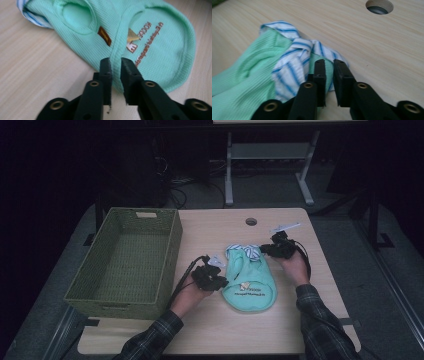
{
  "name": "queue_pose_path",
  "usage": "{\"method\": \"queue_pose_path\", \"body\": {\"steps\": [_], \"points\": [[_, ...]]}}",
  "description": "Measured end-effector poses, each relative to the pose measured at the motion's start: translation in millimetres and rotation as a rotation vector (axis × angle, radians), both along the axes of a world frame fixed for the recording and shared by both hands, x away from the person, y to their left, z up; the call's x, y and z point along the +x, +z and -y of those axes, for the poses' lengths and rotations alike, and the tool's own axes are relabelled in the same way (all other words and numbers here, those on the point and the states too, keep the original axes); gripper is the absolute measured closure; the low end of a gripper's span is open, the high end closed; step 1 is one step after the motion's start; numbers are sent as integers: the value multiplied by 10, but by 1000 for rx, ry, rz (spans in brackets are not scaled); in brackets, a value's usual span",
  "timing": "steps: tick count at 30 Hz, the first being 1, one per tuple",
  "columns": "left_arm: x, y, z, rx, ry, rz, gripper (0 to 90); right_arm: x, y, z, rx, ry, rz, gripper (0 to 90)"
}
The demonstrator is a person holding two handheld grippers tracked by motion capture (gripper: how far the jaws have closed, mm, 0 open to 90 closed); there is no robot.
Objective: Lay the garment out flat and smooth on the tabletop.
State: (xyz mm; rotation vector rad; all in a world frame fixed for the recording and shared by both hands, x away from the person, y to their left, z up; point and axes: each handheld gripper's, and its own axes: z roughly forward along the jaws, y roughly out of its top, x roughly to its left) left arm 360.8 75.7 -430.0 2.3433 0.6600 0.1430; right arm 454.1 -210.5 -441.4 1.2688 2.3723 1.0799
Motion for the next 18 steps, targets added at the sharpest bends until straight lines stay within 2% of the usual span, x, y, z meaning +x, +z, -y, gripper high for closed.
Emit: {"method": "queue_pose_path", "body": {"steps": [3,11,18], "points": [[73,18,-5,-2,10,6,895,-113,41,41,0,12,7,896],[263,-34,80,6,23,8,895,-444,69,99,18,42,12,898],[415,-178,173,24,25,-14,896,-694,-55,44,-2,98,4,898]]}}
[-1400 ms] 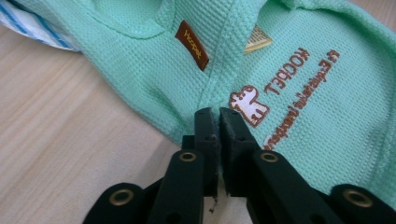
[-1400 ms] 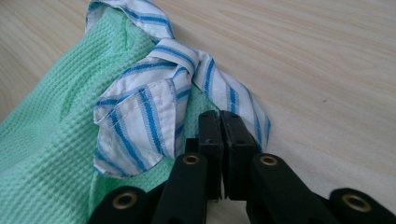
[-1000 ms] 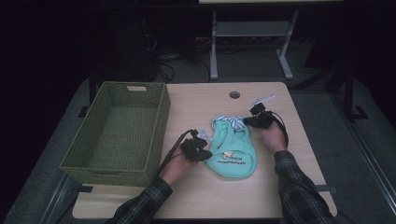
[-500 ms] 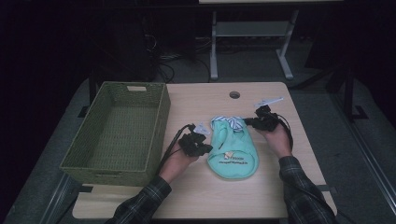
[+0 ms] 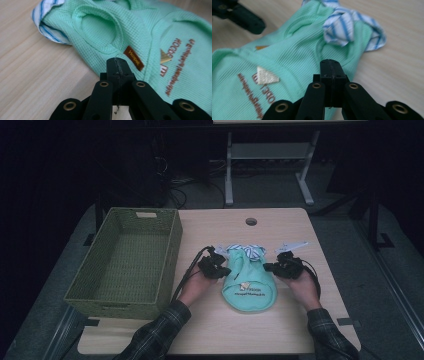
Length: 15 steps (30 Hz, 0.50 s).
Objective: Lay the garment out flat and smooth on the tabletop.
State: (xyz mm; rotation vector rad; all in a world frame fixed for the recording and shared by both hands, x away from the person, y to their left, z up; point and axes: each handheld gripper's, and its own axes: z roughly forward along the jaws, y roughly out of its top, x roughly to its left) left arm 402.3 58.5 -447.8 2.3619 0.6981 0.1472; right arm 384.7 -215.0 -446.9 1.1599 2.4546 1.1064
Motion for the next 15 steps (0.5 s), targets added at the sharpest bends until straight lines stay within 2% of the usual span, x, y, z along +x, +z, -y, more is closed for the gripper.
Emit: {"method": "queue_pose_path", "body": {"steps": [4,10,15], "points": [[17,-76,42,5,-6,-5,896,-61,-90,-44,-20,16,-34,898],[-11,-111,78,27,-25,-3,896,-64,-165,-68,-51,25,-50,898],[-121,-103,43,33,-42,-15,896,-75,-188,-79,-64,36,-56,898]]}}
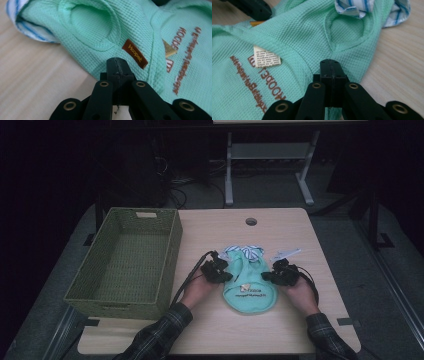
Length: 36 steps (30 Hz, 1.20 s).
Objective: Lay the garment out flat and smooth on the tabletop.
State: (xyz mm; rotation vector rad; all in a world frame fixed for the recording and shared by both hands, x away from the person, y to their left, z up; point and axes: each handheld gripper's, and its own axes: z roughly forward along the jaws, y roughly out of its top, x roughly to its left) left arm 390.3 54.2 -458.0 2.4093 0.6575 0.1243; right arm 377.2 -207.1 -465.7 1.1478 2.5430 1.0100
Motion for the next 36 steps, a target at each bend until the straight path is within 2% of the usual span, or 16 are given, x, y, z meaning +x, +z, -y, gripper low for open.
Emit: {"method": "queue_pose_path", "body": {"steps": [5,9,11,18,22,24,26,29,36], "points": [[-181,14,-10,13,-32,-8,896,-64,1,-8,-1,11,-2,899],[-394,24,-14,19,-54,-18,896,-167,4,-49,-9,39,6,898],[-444,27,-23,22,-62,-19,896,-183,4,-51,-15,53,12,898],[-682,27,-65,5,-75,-50,897,-315,-1,-66,0,74,6,898],[-790,20,-78,-20,-86,-88,896,-384,-2,-68,5,86,4,898],[-800,29,-83,-17,-92,-85,896,-398,-2,-65,6,84,0,898],[-774,65,-111,-31,-89,-77,896,-396,-3,-60,7,86,-1,898],[-703,168,-189,-66,-50,-49,885,-396,-4,-59,9,85,-2,898],[-463,353,-355,-98,32,8,764,-397,-6,-58,10,86,-1,898]]}}
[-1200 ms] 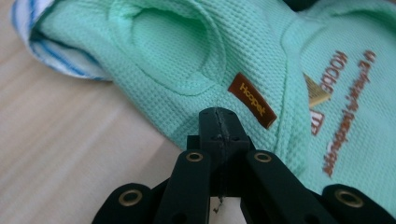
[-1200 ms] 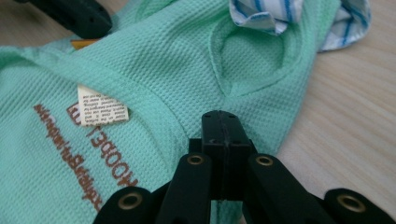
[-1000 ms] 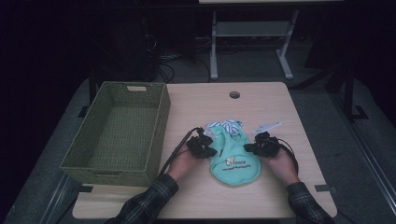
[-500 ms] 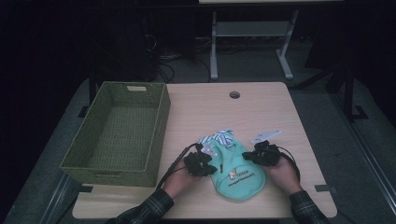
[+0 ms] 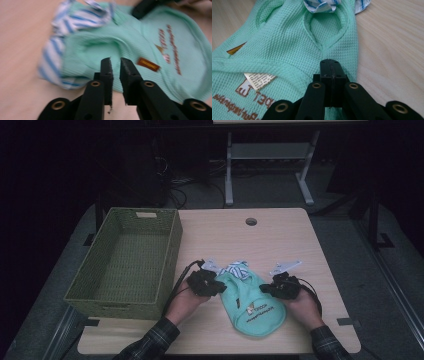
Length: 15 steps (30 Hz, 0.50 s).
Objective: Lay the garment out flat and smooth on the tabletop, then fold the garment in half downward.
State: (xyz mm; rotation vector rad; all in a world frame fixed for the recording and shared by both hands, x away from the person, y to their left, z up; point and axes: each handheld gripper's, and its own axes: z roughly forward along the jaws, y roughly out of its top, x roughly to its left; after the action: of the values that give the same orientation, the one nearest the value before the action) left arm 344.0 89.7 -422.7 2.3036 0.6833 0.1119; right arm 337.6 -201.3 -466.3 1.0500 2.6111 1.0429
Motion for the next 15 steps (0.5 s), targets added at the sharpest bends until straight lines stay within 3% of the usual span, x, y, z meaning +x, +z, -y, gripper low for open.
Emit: {"method": "queue_pose_path", "body": {"steps": [1,7,13,15], "points": [[53,29,-25,4,15,14,712,0,1,-1,0,-1,-2,897],[276,67,-88,12,67,45,618,-5,3,-7,-7,1,3,898],[428,-47,-46,27,93,38,520,-2,-1,-1,-1,1,2,898],[465,-100,-26,26,94,19,481,-2,-2,0,0,1,2,898]]}}
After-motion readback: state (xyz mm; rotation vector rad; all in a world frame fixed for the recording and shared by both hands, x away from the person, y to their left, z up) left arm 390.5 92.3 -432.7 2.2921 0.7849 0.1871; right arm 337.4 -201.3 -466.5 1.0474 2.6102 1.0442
